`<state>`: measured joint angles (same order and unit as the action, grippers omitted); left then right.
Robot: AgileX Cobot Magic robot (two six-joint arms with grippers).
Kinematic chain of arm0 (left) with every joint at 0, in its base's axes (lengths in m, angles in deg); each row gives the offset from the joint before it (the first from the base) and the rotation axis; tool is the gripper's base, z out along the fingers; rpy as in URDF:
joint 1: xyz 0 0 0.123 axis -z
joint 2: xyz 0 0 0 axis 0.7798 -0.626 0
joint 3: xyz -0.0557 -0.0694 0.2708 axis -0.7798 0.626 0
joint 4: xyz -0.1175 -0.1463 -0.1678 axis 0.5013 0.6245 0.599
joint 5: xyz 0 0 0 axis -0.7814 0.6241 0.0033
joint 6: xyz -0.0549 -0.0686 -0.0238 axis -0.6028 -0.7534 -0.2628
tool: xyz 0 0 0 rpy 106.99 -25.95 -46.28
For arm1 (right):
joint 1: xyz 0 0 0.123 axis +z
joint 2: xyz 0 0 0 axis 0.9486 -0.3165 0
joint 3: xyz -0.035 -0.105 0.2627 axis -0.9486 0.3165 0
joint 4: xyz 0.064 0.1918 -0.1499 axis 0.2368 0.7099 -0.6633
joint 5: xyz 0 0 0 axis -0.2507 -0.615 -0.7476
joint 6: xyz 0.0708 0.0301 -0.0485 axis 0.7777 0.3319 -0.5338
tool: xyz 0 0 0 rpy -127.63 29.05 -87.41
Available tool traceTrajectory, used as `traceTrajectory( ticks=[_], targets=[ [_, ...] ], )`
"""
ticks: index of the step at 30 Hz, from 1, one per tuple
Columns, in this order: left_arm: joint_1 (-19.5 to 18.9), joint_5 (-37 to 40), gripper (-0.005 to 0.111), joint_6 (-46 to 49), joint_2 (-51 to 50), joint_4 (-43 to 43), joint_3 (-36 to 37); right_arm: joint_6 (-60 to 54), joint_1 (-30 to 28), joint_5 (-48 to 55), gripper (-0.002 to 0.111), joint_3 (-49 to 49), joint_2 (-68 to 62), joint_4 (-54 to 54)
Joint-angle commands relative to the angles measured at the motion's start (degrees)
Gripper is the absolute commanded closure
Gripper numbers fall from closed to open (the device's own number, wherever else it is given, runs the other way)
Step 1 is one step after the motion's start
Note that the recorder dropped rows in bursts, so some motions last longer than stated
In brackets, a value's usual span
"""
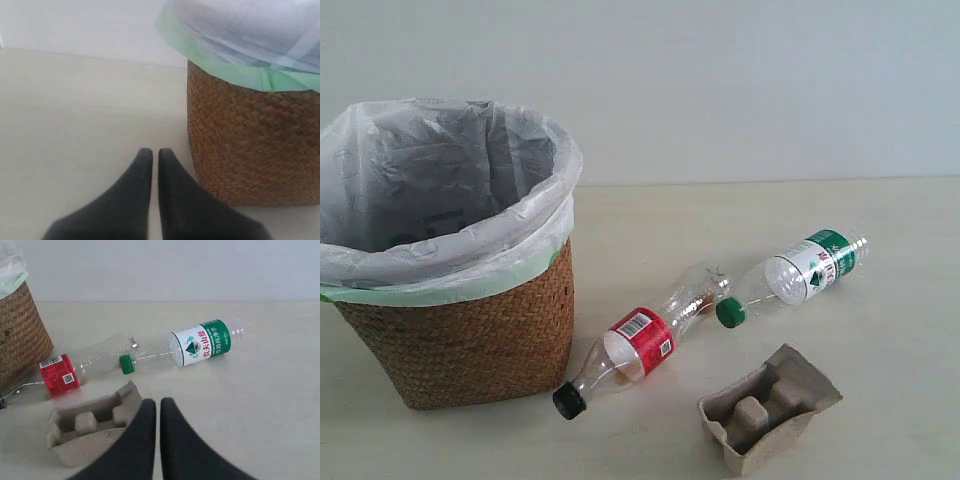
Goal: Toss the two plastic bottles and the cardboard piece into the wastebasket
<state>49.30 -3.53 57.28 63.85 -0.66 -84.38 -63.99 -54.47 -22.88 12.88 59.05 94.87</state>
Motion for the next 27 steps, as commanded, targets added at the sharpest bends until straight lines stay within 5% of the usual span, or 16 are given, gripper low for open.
traceTrajectory(
  ticks=[1,16,23,27],
  targets=[
    [0.2,0.0,0.103,-0.2,0.2,-0.1,0.2,-0.2,0.1,-0.4,0.108,-0.1,0.3,-0.4],
    [0.2,0.0,0.103,-0.2,0.2,-0.1,0.2,0.5,0.1,-0.4,0.108,-0.1,0.3,0.1],
    [0.2,0.0,0.103,-0.2,0.2,-0.1,0.2,21.7,0.1,-4.2,0.108,-0.1,0.3,22.0],
    [0.2,0.0,0.103,-0.2,0.2,-0.1,0.2,23.5,0.1,-4.3,0.108,-0.1,0.3,26.5]
  ],
)
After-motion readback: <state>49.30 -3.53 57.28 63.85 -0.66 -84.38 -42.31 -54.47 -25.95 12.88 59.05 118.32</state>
